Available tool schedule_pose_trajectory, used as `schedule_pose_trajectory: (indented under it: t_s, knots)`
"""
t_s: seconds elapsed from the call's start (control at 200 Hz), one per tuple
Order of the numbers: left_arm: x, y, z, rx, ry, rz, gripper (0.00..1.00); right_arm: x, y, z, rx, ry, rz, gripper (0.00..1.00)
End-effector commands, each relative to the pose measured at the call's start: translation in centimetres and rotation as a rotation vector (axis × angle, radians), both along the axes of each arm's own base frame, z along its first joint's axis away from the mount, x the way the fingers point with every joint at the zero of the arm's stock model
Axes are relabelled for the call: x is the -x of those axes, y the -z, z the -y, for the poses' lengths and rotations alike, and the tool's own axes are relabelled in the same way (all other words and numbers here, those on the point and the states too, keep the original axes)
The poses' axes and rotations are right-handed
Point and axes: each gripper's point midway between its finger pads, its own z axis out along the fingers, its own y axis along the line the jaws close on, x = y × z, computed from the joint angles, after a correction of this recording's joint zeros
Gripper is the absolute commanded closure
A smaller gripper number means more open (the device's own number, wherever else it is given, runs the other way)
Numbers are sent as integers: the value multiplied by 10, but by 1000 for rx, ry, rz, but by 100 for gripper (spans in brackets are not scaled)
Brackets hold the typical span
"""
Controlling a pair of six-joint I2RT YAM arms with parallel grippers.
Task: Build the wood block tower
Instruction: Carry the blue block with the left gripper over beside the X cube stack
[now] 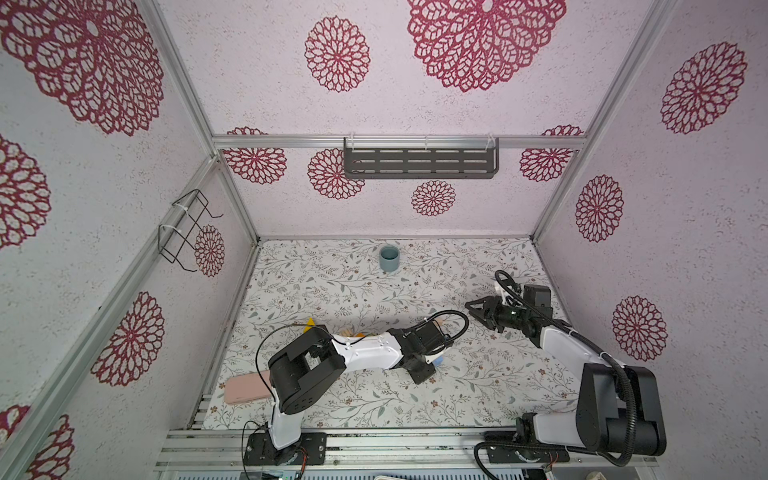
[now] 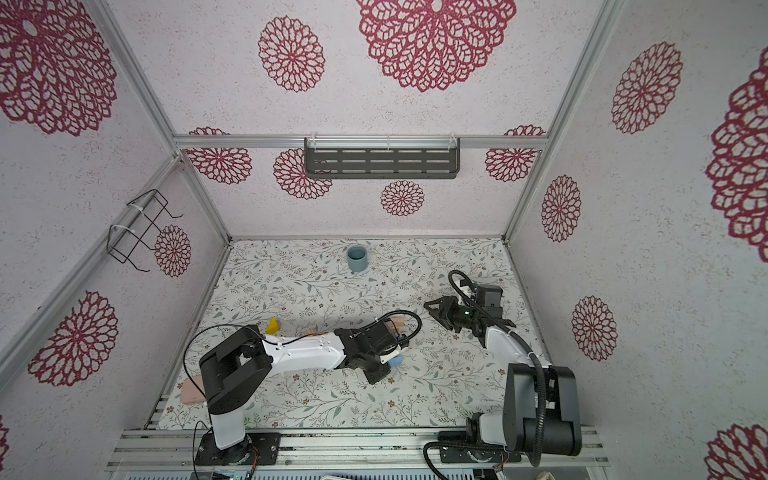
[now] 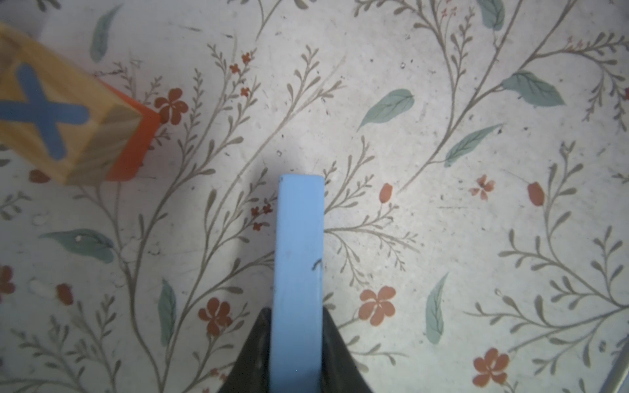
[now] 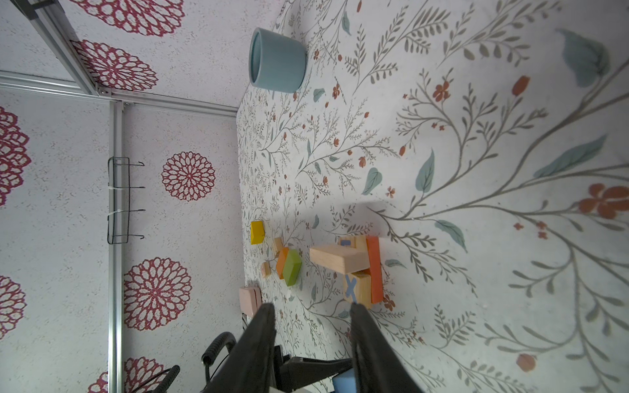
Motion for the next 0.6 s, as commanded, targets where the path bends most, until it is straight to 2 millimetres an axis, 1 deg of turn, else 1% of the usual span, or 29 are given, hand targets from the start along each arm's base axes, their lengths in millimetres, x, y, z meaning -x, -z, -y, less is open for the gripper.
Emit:
schedule_pose_trajectory:
  t_s: [0.0,0.095,0.28,0.475,0.59]
  knots:
    - [2,2,3,-13,14,-12,67,-4,-6,0,10,-15,53,60]
    - [1,0,2,-21,18,-6,64,-4,-7,0,8,-17,55,60]
    - [-4,-8,0,-31,19,23,63,-4,-8,0,7,-18,57,60]
    - [-4,-15,4,-20,28,23,67,-4,-8,0,5,-17,57,60]
    - [-2,-16,7,-6,34,8,72,-4,-7,0,5,-18,56,60]
